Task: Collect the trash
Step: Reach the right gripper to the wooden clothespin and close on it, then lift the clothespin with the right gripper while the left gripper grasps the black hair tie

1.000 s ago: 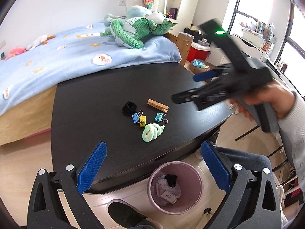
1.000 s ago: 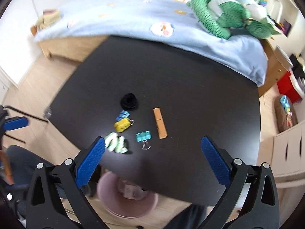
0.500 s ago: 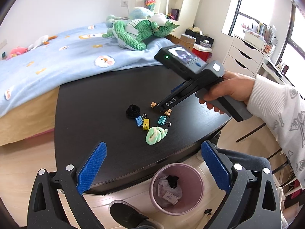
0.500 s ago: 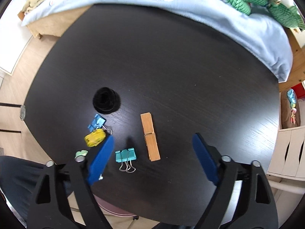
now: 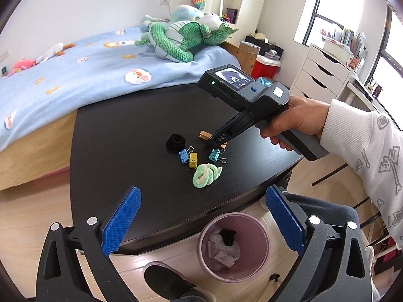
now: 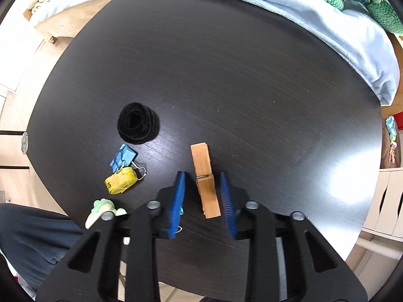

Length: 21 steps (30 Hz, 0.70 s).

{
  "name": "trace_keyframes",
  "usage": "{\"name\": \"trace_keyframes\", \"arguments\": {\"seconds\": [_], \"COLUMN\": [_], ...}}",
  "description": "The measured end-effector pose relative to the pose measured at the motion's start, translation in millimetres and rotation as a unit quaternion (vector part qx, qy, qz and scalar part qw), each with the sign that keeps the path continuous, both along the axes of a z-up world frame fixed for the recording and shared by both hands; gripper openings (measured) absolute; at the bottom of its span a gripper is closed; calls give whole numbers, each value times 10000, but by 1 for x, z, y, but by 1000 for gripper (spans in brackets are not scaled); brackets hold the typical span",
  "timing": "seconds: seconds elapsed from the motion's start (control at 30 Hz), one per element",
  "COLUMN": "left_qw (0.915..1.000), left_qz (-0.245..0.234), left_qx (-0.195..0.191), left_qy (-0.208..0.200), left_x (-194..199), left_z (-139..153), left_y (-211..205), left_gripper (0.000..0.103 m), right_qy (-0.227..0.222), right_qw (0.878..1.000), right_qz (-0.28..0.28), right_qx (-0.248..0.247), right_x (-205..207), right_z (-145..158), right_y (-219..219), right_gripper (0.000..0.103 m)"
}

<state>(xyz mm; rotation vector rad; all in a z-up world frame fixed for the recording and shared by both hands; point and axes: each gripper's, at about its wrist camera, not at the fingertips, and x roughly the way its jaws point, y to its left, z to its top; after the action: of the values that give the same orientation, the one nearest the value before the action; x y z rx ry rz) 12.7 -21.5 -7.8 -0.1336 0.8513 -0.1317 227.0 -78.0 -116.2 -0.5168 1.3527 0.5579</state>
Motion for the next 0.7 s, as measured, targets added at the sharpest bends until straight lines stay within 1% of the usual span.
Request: {"name": "trace_keyframes", "arguments": {"seconds": [0.03, 0.07, 0.23, 0.33, 0.57, 0.7], "left_qw": [10000, 10000, 10000, 10000, 9998, 9997], "left_qz": [5, 8, 11, 7, -76, -143], "left_qx": [-10, -30, -24, 12, 182, 208], "left_qy": [5, 16, 44, 36, 30, 68], "left_x": [0, 0, 2, 4, 21, 37], "left_z": [0, -1, -2, -1, 3, 7], "left_y": [0, 1, 1, 1, 1, 2], "left_gripper": [95, 95, 95, 95, 95, 95], "right_qy": [7, 14, -13, -86, -322, -431], "right_qw": [10000, 10000, 10000, 9996, 9978, 9967], "right_qz": [-1, -8, -65, -225, -436, -509], "right_qx": [2, -2, 40, 179, 392, 452], "right_x": [1, 1, -6, -7, -17, -24], "right_z": [0, 0, 0, 2, 20, 34], "right_y": [-1, -1, -5, -13, -39, -54], "right_gripper": [17, 14, 13, 13, 13, 13]}}
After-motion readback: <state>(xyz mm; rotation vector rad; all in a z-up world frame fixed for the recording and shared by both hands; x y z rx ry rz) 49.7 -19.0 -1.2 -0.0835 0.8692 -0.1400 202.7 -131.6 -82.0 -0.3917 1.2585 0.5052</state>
